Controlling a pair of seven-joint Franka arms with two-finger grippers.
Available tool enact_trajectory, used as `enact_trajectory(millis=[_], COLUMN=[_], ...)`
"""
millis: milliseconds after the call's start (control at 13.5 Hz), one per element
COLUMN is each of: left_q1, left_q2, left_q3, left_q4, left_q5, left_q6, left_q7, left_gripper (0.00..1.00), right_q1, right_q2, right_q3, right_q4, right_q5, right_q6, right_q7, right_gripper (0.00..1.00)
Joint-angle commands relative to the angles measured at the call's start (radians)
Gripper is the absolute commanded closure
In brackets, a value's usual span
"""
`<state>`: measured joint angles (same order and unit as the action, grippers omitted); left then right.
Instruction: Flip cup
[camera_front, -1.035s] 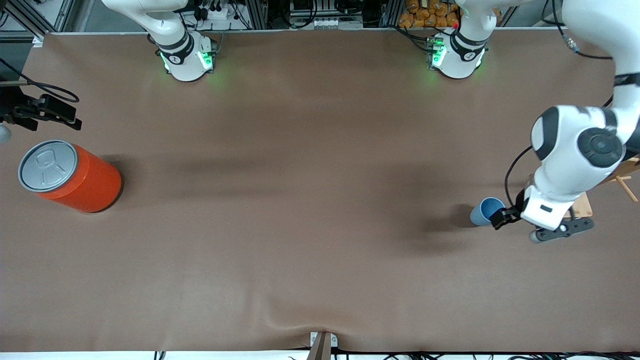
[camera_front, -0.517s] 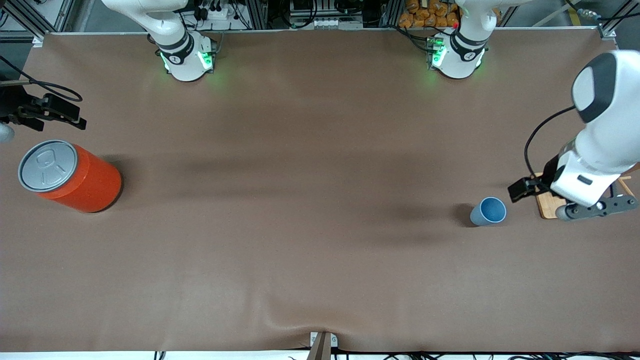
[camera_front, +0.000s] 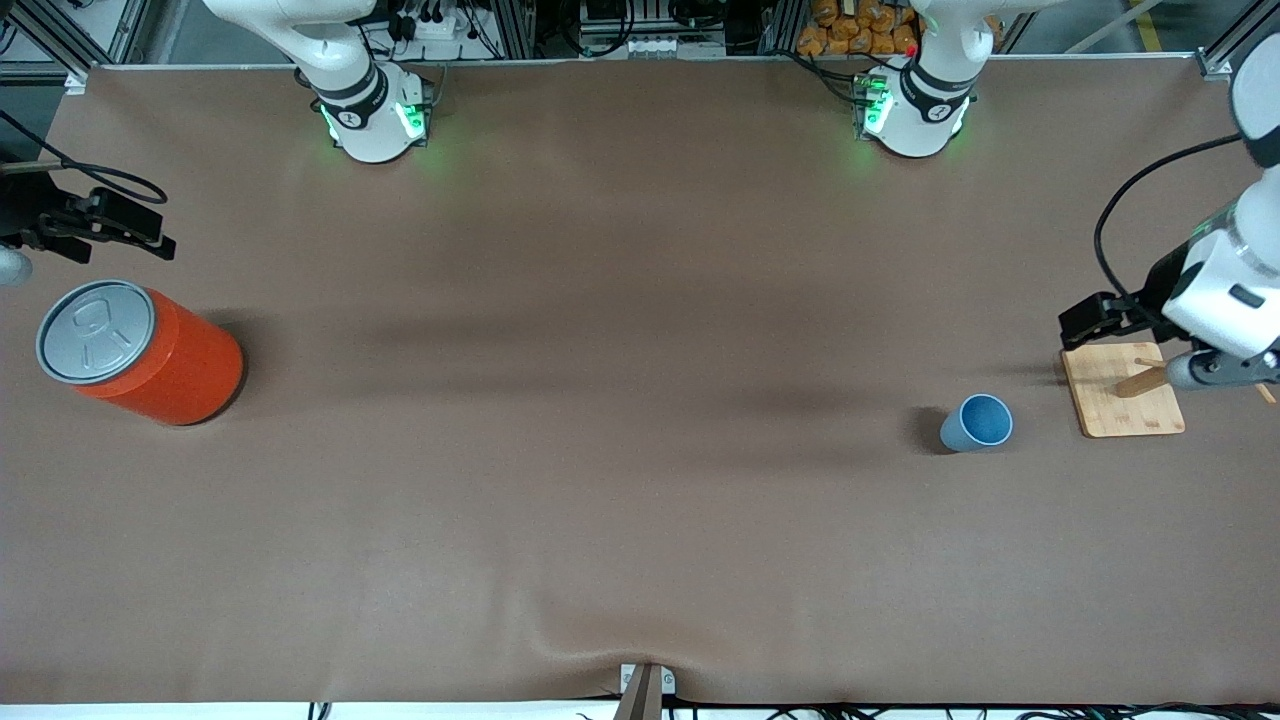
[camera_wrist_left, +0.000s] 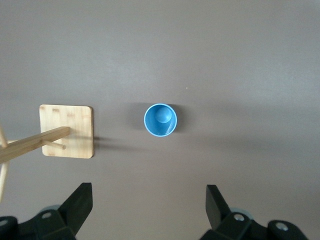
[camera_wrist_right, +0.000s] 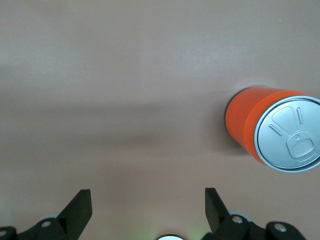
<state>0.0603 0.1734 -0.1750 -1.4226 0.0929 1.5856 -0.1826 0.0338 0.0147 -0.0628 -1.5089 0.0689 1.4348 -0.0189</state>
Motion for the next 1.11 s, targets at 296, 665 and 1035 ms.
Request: enact_trajectory(millis=[296,665,1035], left_q1=[0.03,0.03,0.03], left_q2=[-0.089,-0.109,-0.155], left_q3=[-0.004,-0.011,-0.011], left_q4=[-0.03,-0.045,-0.093], left_q5=[-0.031,-0.032,-0.032], left_q6=[-0.095,-0.095,-0.09], left_q7=[0.04,0.041,0.058], left_gripper=[0.0,0.0,0.0], right_q1=[-0.008,-0.008,0.003], right_q2=[0.004,0.004,0.007], right_q3=[0.006,0.008,0.008], right_q4=[0.006,0.006,0.006], right_q5=[0.014,0.014,0.012], right_q6=[0.001,0.003,0.001], right_q7=[-0.003,-0.003,-0.003], right_gripper=[0.0,0.0,0.0])
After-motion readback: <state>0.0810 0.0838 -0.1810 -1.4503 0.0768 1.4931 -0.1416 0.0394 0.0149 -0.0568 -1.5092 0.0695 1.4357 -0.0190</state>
